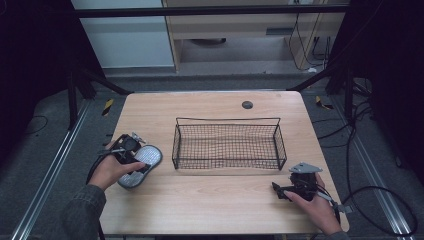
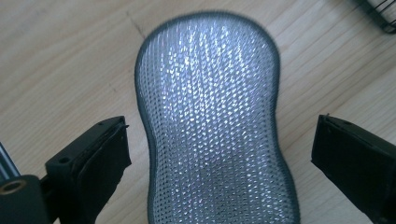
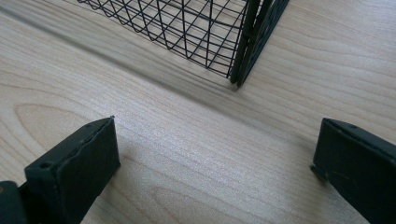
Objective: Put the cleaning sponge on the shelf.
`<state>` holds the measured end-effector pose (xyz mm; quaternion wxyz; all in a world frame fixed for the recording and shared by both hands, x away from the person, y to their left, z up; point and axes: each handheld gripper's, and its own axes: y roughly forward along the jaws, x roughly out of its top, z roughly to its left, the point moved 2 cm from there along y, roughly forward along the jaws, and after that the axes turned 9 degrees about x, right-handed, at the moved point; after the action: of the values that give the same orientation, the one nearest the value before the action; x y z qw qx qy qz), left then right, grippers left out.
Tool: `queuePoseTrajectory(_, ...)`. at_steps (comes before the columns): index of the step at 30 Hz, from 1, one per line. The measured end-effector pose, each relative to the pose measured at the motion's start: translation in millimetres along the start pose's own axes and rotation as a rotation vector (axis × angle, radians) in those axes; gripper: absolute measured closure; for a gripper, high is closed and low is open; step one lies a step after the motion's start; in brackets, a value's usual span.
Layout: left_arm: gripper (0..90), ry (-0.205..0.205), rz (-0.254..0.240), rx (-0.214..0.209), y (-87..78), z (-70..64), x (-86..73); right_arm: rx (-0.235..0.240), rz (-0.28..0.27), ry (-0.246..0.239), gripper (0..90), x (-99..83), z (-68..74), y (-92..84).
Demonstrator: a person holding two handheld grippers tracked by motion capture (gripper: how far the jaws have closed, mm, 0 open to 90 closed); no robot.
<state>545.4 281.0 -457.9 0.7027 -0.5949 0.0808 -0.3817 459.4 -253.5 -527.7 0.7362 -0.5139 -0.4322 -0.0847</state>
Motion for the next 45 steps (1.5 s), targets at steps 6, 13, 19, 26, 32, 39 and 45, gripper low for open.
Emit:
queuePoseTrajectory(6,3.8,-0.001,0.034,-0.018,12.5,3.6,2.0,0.001,0.001,-0.003,0.4,-0.2,-0.1,-0.1)
queuePoseTrajectory(13,3.9,0.007,0.027,-0.052,20.5,4.9,3.4,0.006,0.001,0.004,0.5,-0.9,1.0,-1.0)
queuePoseTrajectory(19,4.1,0.022,0.014,-0.056,20.7,3.6,3.9,0.003,0.005,0.001,0.5,-2.2,2.1,-2.5)
queuePoseTrajectory(26,4.1,0.020,0.028,-0.073,25.8,1.7,0.4,0.006,0.003,0.001,0.5,-2.2,2.0,-2.4)
queuePoseTrajectory(32,3.8,0.026,0.038,-0.065,28.4,1.9,1.1,0.006,0.003,0.001,0.5,-2.2,2.0,-2.4)
queuePoseTrajectory(39,3.4,0.002,0.028,-0.056,35.6,2.0,-3.2,0.007,0.002,-0.002,0.5,-2.2,1.7,-2.4)
queuePoseTrajectory(45,1.5,-0.016,0.041,-0.065,39.6,3.5,-6.1,0.006,0.003,0.000,0.5,-2.2,1.9,-2.4)
